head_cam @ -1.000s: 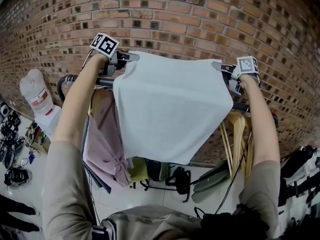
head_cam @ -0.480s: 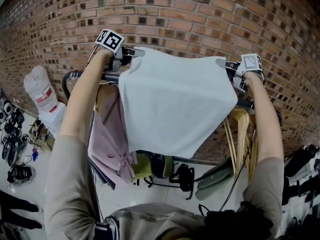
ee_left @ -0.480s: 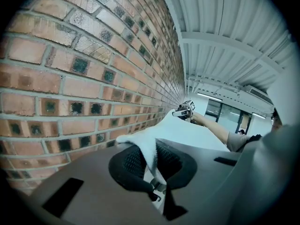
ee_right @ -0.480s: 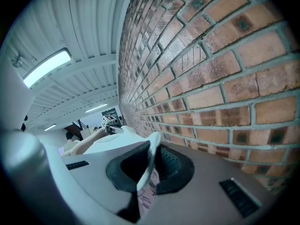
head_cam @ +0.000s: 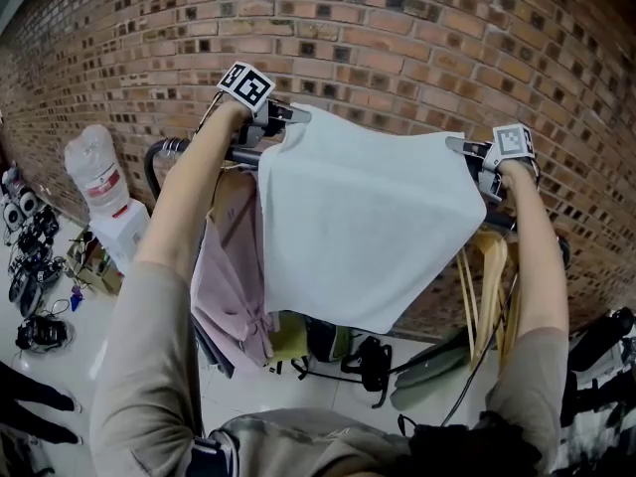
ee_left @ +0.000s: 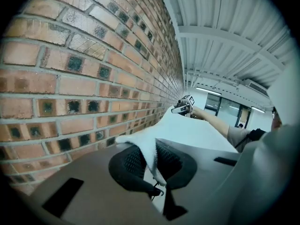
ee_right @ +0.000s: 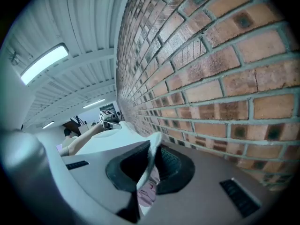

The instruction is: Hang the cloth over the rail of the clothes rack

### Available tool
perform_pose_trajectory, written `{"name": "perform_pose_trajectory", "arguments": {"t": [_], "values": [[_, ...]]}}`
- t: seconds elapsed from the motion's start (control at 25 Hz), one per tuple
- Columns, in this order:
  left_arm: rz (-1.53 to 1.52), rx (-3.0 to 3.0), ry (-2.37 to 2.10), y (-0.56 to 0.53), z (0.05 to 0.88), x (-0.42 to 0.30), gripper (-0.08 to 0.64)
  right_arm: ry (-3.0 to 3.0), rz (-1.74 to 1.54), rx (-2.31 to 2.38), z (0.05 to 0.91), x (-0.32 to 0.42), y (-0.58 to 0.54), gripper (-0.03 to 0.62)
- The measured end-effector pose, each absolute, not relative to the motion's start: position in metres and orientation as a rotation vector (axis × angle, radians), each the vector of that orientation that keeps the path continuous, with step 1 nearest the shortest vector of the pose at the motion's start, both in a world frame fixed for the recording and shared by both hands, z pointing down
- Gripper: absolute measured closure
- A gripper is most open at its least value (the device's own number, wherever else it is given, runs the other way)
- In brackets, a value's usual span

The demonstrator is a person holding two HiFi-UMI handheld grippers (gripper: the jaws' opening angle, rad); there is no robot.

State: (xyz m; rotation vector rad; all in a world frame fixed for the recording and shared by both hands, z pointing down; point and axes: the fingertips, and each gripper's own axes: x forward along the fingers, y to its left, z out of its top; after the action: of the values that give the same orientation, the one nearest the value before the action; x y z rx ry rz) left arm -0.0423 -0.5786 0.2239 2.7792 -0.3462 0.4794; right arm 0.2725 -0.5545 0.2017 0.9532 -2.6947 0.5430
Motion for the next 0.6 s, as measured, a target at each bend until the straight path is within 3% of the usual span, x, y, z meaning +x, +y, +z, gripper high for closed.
{"name": "perform_pose_trajectory", "arguments": {"t": [0.28,0.36,0.6], "values": [[0.494,2.785,-0.354,-0.577,0.224,-0.045,0.543,-2.620,0.594,0.982,0.217,0.273,-0.556,0.565],[0.536,2.777,-0.366,-0.576,0.230,-0.045,0.543,-2.611,0.556,0.982,0.216,0.274,-0.557,0.511],[0.582,2.763,-0.358,-0.574,0.236,-0.045,0.543,-2.619,0.578,0.998,0.216,0.276,-0.558,0.511]]}}
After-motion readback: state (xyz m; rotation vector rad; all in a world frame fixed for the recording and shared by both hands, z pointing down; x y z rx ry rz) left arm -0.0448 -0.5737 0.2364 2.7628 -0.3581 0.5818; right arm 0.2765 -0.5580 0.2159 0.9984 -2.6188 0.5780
